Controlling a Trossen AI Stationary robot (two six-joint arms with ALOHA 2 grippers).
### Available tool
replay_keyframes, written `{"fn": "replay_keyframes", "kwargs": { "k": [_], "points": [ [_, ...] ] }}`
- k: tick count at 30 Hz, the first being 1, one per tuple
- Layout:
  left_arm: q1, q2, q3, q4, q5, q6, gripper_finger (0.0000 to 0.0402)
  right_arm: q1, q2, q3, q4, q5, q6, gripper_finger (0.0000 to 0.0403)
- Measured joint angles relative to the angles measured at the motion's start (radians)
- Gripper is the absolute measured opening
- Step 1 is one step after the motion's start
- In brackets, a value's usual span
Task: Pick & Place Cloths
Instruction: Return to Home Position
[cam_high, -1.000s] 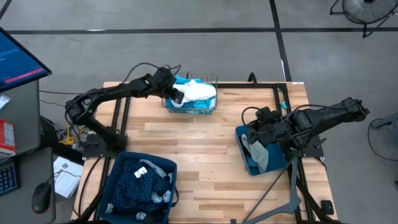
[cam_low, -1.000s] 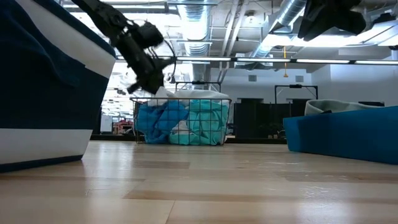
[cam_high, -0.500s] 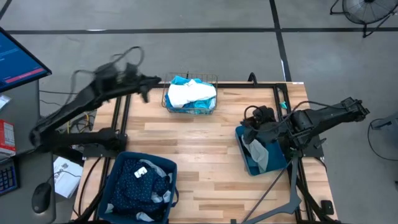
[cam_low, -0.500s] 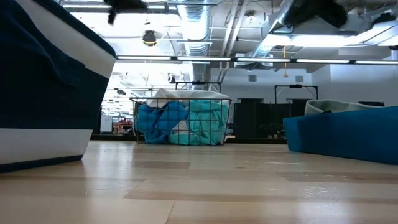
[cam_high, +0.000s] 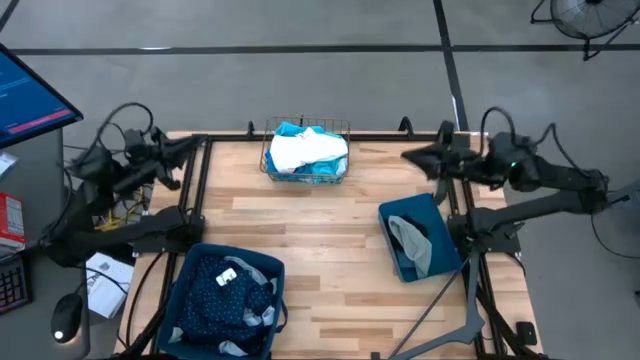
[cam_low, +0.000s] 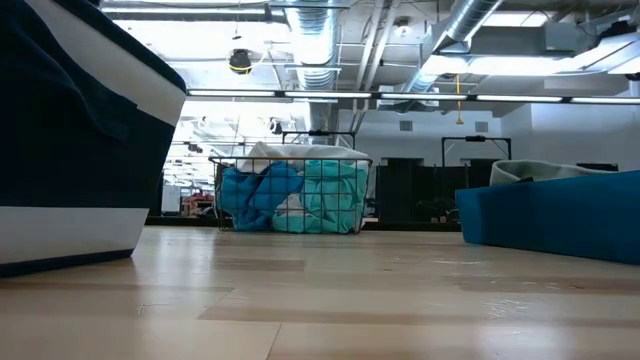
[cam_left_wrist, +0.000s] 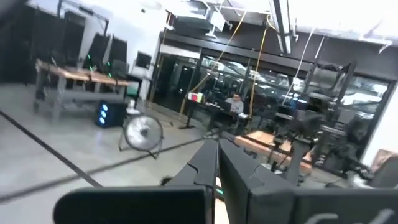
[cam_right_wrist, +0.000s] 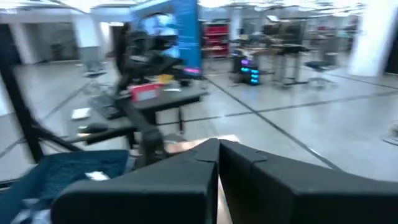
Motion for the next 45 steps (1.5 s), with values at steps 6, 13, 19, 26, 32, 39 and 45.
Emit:
{"fn": "replay_keyframes", "kwargs": {
  "k": [6,13,19,26,32,39,45],
  "points": [
    [0.0,-0.082,-0.185,0.015,0.0,-0.08,0.0001,-0.159,-0.145,-0.19,0.026,-0.181,0.048,0.0004],
    [-0.025,-0.091,-0.312,0.088,0.024,-0.153,0.0001,-0.21,-0.339,-0.557,0.275,-0.238,0.208,0.0001],
    [-0.096,-0.083,-0.407,0.171,-0.012,-0.175,0.0001,-0.201,-0.456,-0.811,0.517,-0.234,0.305,0.0001],
    [-0.211,-0.083,-0.484,0.193,-0.102,-0.207,0.0001,-0.201,-0.554,-0.932,0.58,-0.201,0.343,0.0001],
    [-0.354,-0.077,-0.527,0.21,-0.237,-0.211,0.0001,-0.201,-0.613,-0.984,0.577,-0.198,0.315,0.0001],
    [-0.449,-0.107,-0.489,0.216,-0.219,-0.176,0.0001,-0.201,-0.615,-1.009,0.577,-0.195,0.312,0.0001],
    [-0.481,-0.185,-0.421,0.216,-0.253,-0.102,0.0001,-0.206,-0.617,-1.028,0.576,-0.195,0.311,0.0001]
  ]
}}
